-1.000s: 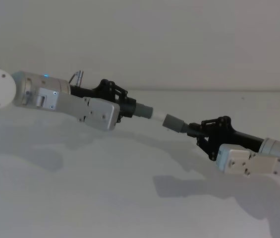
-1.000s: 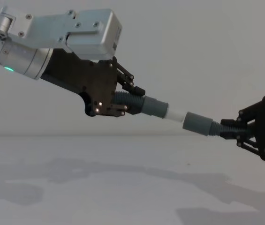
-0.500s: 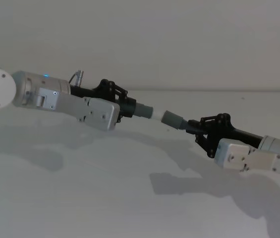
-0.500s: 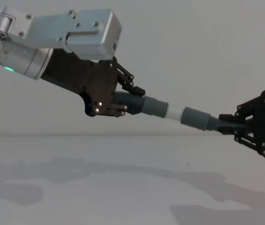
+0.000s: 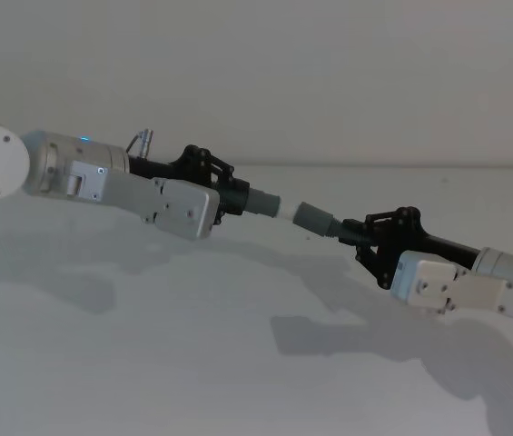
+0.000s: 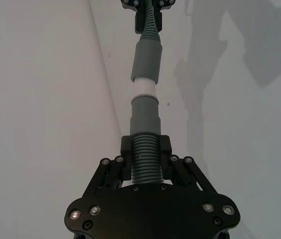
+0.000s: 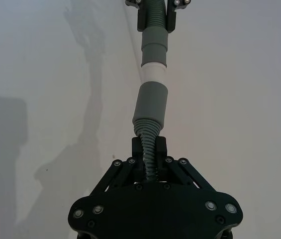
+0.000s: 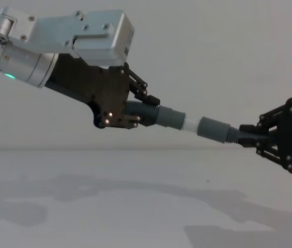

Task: Use both hands to pick up one end of the pipe from the table, align the ends, and insert them.

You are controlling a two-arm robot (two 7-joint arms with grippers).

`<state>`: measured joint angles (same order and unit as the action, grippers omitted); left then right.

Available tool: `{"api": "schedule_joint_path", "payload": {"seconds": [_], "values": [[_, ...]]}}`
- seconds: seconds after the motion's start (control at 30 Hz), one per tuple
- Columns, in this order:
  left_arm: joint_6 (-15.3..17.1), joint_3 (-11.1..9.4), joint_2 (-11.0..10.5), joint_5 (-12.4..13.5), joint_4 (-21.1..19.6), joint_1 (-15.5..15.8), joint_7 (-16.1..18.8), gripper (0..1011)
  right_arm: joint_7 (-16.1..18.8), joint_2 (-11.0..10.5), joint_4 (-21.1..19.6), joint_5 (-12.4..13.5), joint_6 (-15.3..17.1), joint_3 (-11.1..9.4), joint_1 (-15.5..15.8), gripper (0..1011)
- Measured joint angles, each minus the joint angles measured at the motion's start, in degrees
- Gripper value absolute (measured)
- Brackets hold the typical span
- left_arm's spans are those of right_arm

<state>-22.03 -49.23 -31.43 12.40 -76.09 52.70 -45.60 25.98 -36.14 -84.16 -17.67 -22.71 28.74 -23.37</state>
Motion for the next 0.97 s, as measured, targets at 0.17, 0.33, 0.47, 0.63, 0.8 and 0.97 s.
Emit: {"api": "schedule_joint_path", "payload": {"seconds": [0.17, 0.33, 0.47, 0.63, 0.8, 0.97], "values": [[0.00, 0.00, 0.00, 0.00, 0.00, 0.00, 0.00, 305, 0.17, 0.00, -0.10, 0.18, 0.15, 0.01, 0.02, 119], [0.00, 0.00, 0.00, 0.00, 0.00, 0.00, -0.01, 305, 0.29, 0.00, -0.19, 0.33, 0.26, 0.04, 0.05, 119], [0.00, 0.00, 0.00, 0.00, 0.00, 0.00, 0.00, 305, 0.34, 0.00, -0.22, 0.39, 0.30, 0.04, 0.05, 119], [0.00, 0.00, 0.00, 0.00, 0.00, 0.00, -0.01, 305, 0.37, 0.00, -0.24, 0.45, 0.33, 0.04, 0.06, 119], [0.00, 0.00, 0.00, 0.00, 0.00, 0.00, -0.01, 305, 0.40, 0.00, -0.27, 0.49, 0.35, 0.04, 0.06, 119], [0.00, 0.00, 0.00, 0.00, 0.00, 0.00, -0.01, 305, 0.42, 0.00, -0.30, 0.52, 0.38, 0.04, 0.05, 119]]}}
